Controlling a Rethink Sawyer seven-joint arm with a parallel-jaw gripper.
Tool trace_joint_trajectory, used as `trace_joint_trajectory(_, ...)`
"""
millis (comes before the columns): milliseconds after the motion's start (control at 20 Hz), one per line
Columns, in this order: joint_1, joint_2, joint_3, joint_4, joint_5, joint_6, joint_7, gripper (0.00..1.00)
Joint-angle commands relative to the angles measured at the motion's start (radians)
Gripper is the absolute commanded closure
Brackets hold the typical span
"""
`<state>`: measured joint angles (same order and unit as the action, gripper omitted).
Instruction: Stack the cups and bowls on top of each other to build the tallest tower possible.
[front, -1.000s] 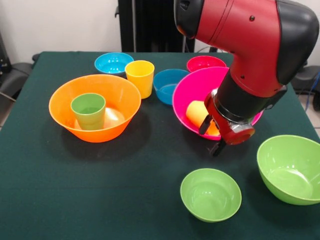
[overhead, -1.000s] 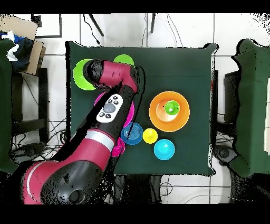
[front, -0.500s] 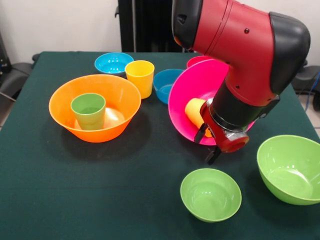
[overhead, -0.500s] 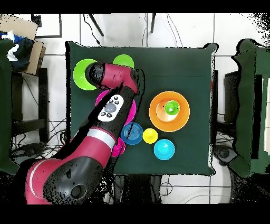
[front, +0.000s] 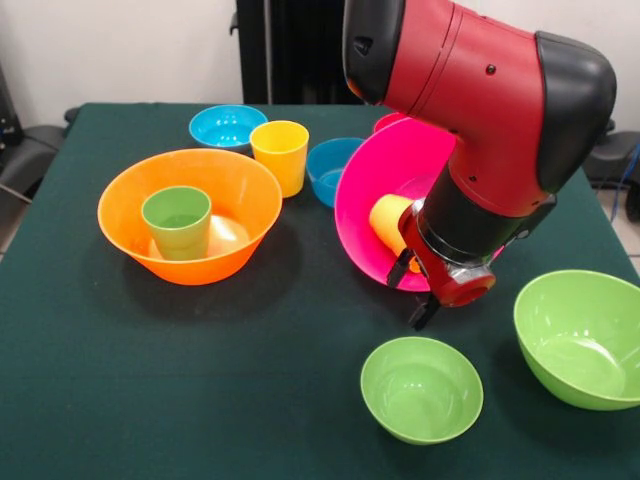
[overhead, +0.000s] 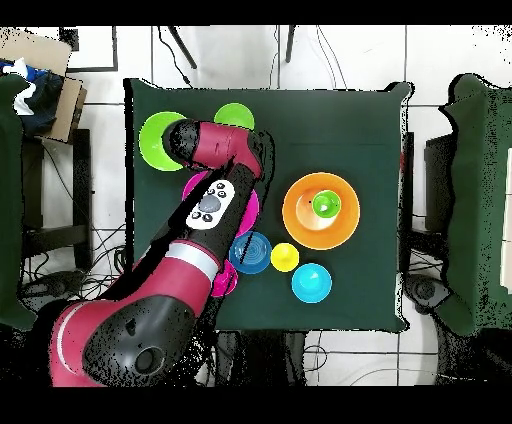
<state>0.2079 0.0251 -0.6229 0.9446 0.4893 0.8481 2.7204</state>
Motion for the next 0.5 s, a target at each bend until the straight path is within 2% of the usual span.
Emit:
trace_joint_trajectory(50,-0.008,0.007,0.096,0.025,0.008,0.018,0.159,0.00)
trace_joint_trajectory(250,-0.002,-0.061,0.087,0.069,-0.002,0.082,0.134,0.00)
trace_joint_trajectory(500,-0.008,-0.203,0.068,0.119,-0.028,0.251,0.060,0.00)
